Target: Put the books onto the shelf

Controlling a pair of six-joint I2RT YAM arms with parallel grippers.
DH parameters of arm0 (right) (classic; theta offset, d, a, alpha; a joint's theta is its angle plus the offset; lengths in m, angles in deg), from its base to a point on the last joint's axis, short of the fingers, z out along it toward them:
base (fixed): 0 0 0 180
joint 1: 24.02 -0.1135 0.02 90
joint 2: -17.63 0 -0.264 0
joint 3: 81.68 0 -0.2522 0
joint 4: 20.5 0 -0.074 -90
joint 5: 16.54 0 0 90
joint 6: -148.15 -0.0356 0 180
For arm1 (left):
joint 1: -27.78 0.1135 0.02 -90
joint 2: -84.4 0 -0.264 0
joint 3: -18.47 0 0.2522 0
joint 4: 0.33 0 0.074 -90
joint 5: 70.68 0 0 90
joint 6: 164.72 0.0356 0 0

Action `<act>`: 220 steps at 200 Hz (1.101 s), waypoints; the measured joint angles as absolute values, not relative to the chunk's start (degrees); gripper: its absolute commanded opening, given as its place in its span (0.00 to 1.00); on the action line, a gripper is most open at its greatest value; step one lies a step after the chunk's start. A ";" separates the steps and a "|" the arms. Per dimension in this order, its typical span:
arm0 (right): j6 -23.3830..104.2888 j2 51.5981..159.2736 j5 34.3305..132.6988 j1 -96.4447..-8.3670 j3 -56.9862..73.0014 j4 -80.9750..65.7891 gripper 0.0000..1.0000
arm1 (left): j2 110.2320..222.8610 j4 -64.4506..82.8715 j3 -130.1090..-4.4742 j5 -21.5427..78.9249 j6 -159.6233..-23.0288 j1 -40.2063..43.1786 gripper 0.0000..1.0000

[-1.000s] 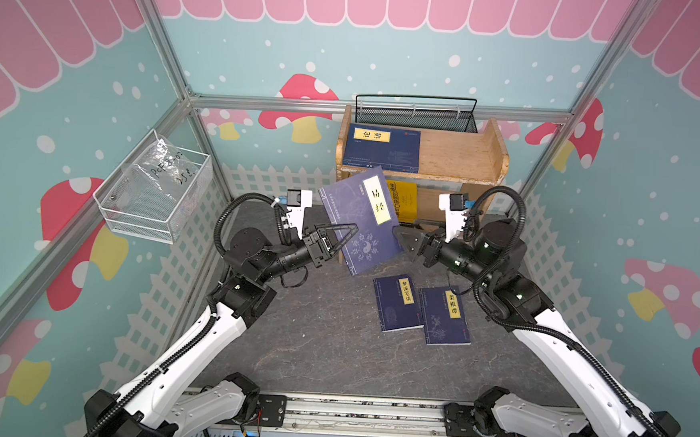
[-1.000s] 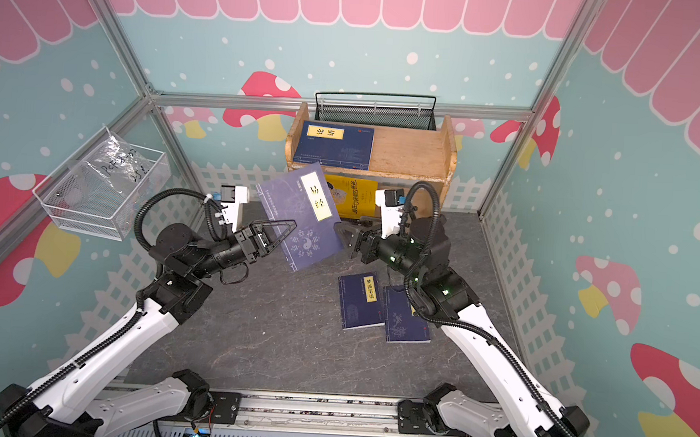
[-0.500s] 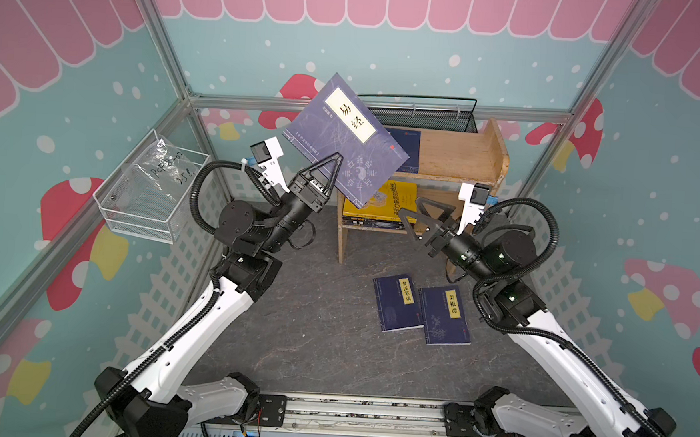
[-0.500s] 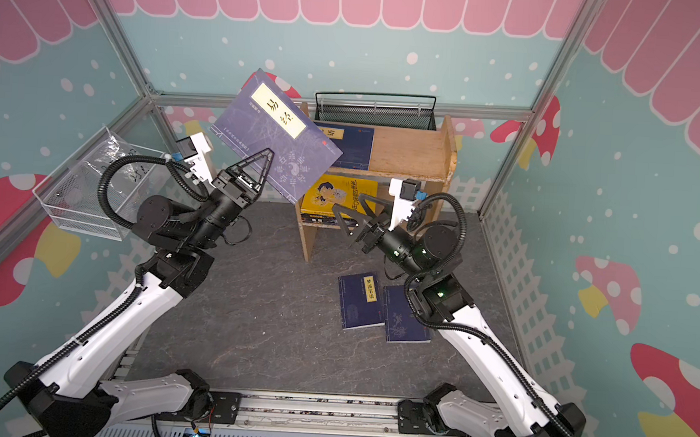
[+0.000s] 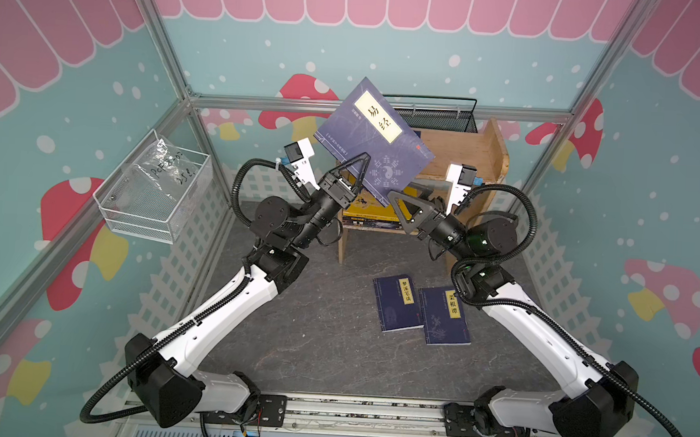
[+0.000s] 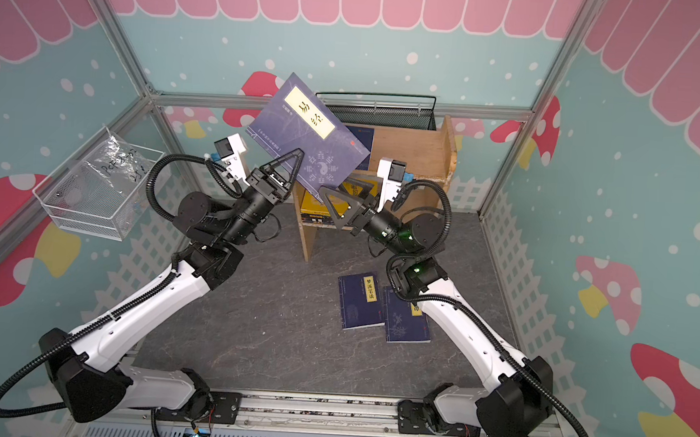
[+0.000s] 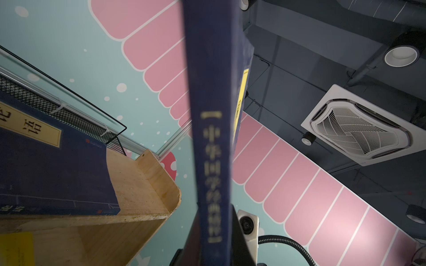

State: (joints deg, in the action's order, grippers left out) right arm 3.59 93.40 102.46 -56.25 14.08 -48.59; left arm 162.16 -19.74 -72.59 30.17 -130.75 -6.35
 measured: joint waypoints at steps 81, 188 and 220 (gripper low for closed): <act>-2.58 95.11 101.25 -56.21 13.12 -51.04 0.14 | 163.27 -20.28 -73.13 29.78 -129.98 -8.15 0.26; -1.42 89.84 115.29 -44.58 8.12 -35.98 0.12 | 161.13 -13.25 -76.78 41.28 -127.30 3.24 0.63; -1.03 88.05 119.22 -43.55 6.87 -33.92 0.12 | 161.98 -14.08 -79.19 48.68 -129.02 3.96 0.65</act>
